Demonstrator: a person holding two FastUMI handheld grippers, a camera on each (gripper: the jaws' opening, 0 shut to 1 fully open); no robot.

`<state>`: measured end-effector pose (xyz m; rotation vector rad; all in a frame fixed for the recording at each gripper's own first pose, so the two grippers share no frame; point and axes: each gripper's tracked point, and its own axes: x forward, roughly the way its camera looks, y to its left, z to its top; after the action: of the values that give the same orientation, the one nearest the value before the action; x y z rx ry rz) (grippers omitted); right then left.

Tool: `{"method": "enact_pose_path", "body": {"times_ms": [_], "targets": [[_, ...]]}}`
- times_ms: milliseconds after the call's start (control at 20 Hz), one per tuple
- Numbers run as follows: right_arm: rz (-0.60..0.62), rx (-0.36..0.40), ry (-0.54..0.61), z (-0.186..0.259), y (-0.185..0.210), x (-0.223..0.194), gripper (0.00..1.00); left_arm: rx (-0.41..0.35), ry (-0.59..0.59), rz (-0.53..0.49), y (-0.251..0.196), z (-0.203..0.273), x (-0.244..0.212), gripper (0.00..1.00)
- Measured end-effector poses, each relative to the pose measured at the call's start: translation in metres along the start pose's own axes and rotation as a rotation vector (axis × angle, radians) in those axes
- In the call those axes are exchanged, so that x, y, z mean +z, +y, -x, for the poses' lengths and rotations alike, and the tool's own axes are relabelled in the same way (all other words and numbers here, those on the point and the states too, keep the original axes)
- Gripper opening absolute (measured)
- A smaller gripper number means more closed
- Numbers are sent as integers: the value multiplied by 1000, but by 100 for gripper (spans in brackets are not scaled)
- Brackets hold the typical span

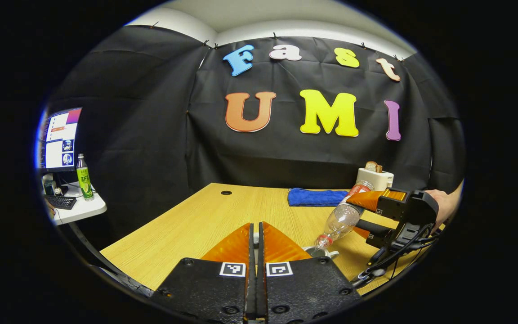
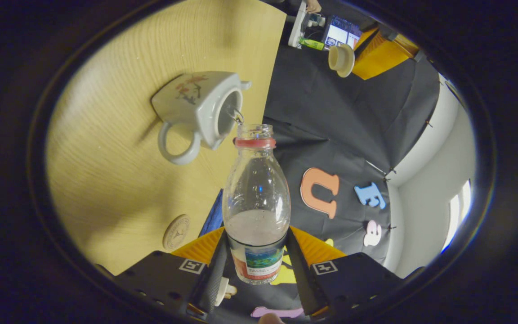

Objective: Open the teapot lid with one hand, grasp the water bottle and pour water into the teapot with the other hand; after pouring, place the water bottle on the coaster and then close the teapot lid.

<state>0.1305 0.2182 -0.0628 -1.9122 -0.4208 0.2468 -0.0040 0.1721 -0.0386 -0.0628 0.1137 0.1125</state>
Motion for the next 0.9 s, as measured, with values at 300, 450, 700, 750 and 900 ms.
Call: {"method": "enact_pose_path", "body": {"times_ms": [300, 450, 700, 750, 900], "targets": [[50, -31, -8, 0, -7, 2, 71, -5, -3, -2, -1, 0, 1, 3], [66, -38, -9, 0, -8, 3, 72, -7, -6, -3, -2, 1, 2, 3], [95, -42, -10, 1, -13, 2, 71, -11, -7, -4, -1, 2, 3, 3], [99, -41, -10, 1, -13, 1, 70, -11, -8, -4, -2, 2, 3, 3], [114, -45, -9, 1, -15, 0, 71, -11, -8, -3, -1, 2, 3, 3]]}}
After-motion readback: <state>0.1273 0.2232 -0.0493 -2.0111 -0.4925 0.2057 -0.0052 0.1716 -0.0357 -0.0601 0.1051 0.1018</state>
